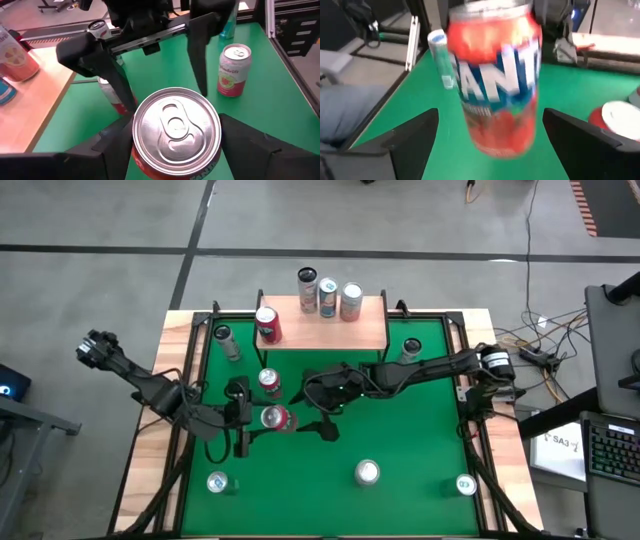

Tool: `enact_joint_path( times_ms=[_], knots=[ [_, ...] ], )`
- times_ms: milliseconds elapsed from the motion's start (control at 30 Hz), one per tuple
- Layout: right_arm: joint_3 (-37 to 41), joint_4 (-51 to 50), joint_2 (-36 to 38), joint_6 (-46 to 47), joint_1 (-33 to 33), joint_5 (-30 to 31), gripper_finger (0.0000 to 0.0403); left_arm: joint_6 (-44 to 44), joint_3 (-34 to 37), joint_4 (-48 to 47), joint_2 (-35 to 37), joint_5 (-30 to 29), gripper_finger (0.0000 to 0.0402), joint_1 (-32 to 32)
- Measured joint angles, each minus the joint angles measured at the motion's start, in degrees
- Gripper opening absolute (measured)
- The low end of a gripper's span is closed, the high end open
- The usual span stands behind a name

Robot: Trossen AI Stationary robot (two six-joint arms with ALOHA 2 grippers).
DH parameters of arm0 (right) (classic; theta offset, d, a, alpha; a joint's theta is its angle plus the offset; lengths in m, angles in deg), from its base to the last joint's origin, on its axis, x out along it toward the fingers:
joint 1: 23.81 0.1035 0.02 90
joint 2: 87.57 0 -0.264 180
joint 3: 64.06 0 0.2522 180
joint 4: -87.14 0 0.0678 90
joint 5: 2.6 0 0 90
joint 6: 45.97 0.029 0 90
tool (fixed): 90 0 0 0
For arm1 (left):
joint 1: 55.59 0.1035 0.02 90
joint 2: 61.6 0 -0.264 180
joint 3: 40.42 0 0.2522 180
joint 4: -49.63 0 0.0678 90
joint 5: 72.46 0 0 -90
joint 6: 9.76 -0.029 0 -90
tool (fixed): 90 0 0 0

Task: Place canned beverage on shelf
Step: Put the bottom orange soda can on the shelf aligned with other orange soda cans

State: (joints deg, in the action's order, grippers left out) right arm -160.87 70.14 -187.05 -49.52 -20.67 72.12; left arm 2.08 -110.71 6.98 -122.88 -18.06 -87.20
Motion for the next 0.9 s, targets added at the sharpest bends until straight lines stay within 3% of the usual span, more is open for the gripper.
enact_joint_path(
  times_ms=[333,600,900],
  knots=[
    [0.0,5.2,-0.1,-0.5,-0.1,0.1,0.0352,-0.9,0.0,1.6,0.0,0.1,0.0236,2.4],
    [0.0,15.3,-6.8,-2.4,-0.1,0.4,0.035,0.2,0.0,2.8,-1.6,0.5,0.0236,2.4],
    [0.1,19.3,-7.6,-2.2,0.0,-0.1,0.0292,1.5,-0.2,3.0,-3.3,0.1,0.0237,2.5]
  ],
)
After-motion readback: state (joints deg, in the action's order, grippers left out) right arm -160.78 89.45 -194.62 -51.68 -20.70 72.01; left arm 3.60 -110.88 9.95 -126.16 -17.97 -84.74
